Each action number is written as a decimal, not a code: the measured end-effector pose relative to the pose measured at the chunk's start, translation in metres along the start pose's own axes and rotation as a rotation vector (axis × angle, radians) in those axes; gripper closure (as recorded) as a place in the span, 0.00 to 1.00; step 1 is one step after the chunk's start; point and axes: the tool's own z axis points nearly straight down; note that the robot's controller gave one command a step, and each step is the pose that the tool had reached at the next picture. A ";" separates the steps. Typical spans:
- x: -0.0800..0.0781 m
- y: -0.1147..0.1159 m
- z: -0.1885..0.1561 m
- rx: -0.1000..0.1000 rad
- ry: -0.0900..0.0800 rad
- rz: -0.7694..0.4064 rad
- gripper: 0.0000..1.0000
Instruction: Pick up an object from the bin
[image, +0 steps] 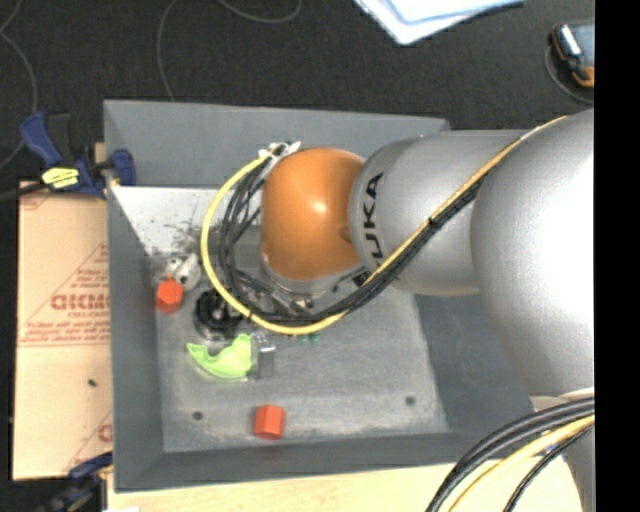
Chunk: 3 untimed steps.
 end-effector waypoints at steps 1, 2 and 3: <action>-0.045 0.013 -0.053 0.001 -0.010 -0.304 0.00; -0.042 0.015 -0.039 -0.001 -0.008 -0.117 0.00; -0.054 0.002 -0.004 0.001 -0.009 -0.193 0.00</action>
Offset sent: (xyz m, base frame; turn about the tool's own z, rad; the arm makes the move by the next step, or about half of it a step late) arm 0.0194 0.0250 -0.0069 0.4812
